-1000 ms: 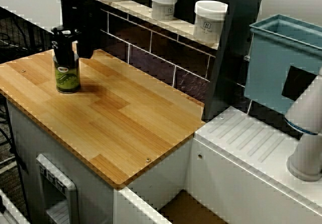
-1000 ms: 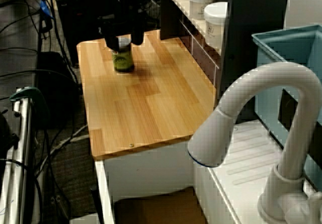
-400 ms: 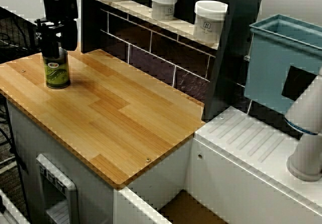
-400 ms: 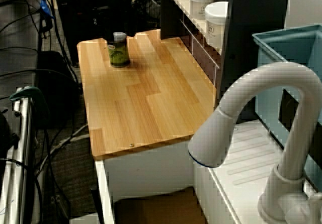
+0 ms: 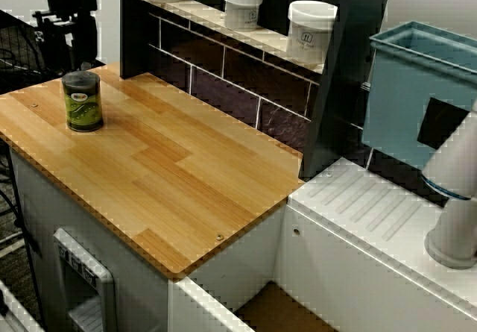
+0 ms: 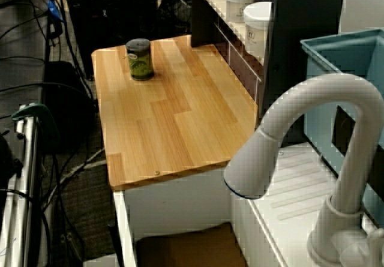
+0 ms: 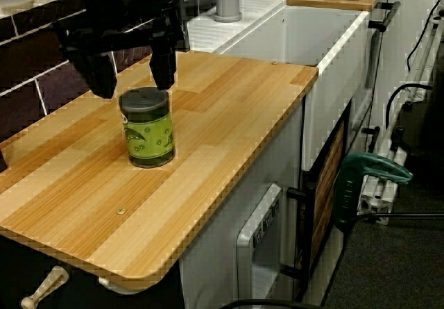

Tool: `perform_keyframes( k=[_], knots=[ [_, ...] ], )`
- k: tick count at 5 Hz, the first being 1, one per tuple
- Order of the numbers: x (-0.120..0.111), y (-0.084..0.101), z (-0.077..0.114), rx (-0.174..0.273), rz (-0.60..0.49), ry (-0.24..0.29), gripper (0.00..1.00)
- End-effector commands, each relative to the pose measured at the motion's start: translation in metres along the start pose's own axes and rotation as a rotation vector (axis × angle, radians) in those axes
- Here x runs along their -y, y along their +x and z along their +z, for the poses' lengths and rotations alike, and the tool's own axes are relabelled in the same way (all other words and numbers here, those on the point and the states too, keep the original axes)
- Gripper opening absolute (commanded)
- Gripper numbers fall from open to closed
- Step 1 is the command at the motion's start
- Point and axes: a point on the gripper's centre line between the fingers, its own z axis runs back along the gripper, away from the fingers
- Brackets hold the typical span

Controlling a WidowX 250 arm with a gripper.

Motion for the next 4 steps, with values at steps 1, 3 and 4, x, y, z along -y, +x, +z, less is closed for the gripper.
perform_keyframes(
  k=[1, 3, 4],
  knots=[
    [-0.003, -0.018, 0.035, -0.036, -0.041, 0.114, 1.00],
    [-0.014, -0.037, 0.015, -0.113, -0.145, 0.200, 1.00],
    [-0.017, -0.042, 0.001, -0.129, -0.132, 0.206, 1.00]
  ],
)
